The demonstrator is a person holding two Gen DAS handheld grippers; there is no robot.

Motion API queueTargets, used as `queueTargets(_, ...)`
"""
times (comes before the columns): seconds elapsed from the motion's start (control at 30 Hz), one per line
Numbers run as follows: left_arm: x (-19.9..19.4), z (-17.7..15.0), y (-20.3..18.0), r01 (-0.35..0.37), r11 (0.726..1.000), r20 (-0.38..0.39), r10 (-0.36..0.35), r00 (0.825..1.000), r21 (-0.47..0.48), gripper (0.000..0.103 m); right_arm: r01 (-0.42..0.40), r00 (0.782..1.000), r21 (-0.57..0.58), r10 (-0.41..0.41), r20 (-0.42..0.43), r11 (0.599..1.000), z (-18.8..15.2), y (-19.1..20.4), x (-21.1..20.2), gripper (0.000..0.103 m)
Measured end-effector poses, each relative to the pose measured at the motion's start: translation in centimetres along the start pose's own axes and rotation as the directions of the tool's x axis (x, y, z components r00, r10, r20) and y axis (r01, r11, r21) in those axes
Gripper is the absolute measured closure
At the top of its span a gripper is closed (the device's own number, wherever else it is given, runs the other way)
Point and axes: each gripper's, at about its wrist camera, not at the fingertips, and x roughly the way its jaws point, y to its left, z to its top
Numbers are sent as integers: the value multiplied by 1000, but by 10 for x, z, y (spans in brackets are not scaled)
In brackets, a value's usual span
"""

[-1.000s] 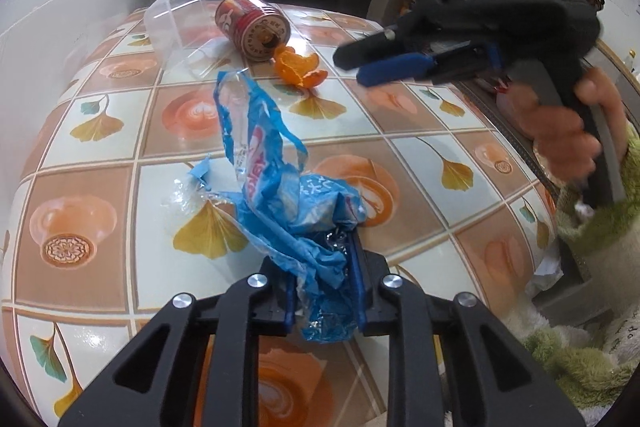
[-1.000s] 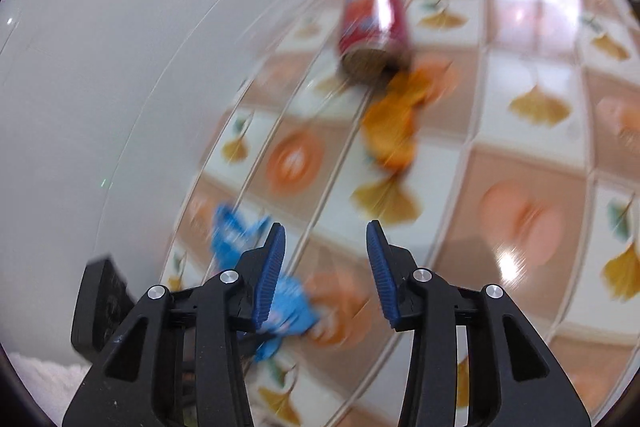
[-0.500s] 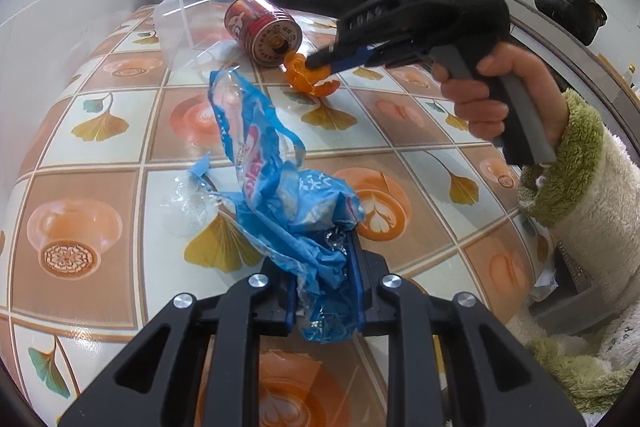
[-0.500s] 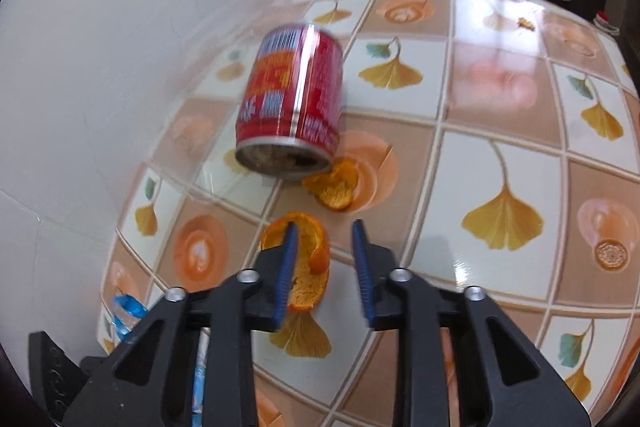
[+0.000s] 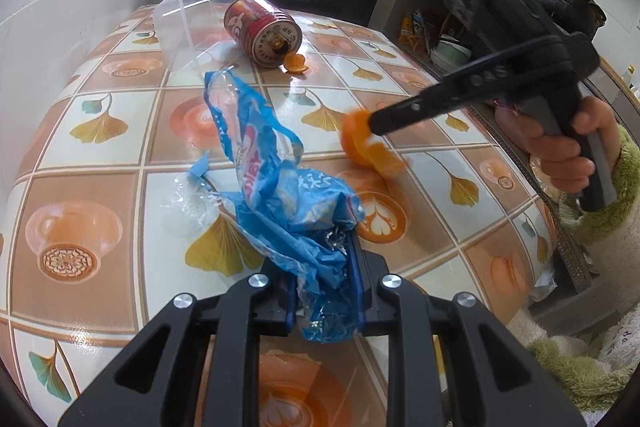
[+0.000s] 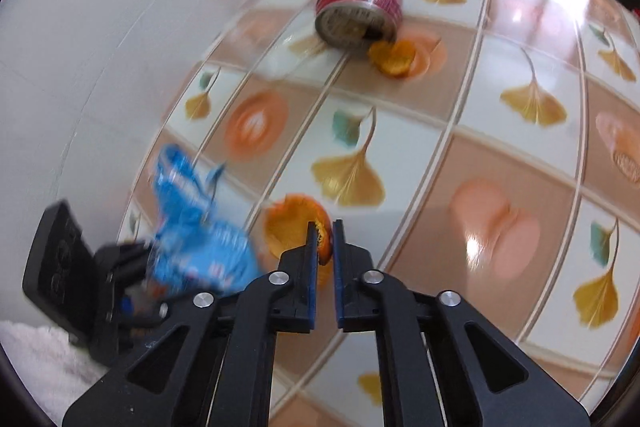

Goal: Collect trash
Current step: 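Move the open right gripper toward the orange peel beside the red can, then close the right gripper on the orange peel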

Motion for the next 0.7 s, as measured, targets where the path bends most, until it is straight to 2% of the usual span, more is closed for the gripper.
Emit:
queueTargets(0.07,0,0,0,2,1000,0,-2,1000,-1,84,15,998,-5,-14,59,1000,5,-3,-11,58)
queueTargets(0.17,0,0,1,7,1000,-1,-7,1000,-2,84,1,993,14,-3,115,1000,19,-7,-18,58)
queueTargets(0.23,1,0,2,10,1000,0,-10,1000,-3,84,51,988,7,-52,147,999,37,-9,-15,58)
queueTargets(0.33,0,0,3,15,1000,2,-15,1000,-7,84,161,972,26,-163,172,987,63,-22,0,65)
queueTargets(0.4,-1,0,3,16,1000,3,-16,1000,-8,84,181,967,45,-186,173,982,70,-28,6,73)
queueTargets(0.5,-1,-1,4,21,1000,3,-21,1000,-10,84,203,962,58,-210,174,978,81,-33,18,79)
queueTargets(0.63,-2,-1,4,24,1000,3,-24,1000,-8,84,254,950,4,-250,185,967,88,-30,27,80)
queueTargets(0.7,-1,0,5,25,1000,0,-25,1000,-7,84,273,947,-27,-264,183,962,89,-28,32,84)
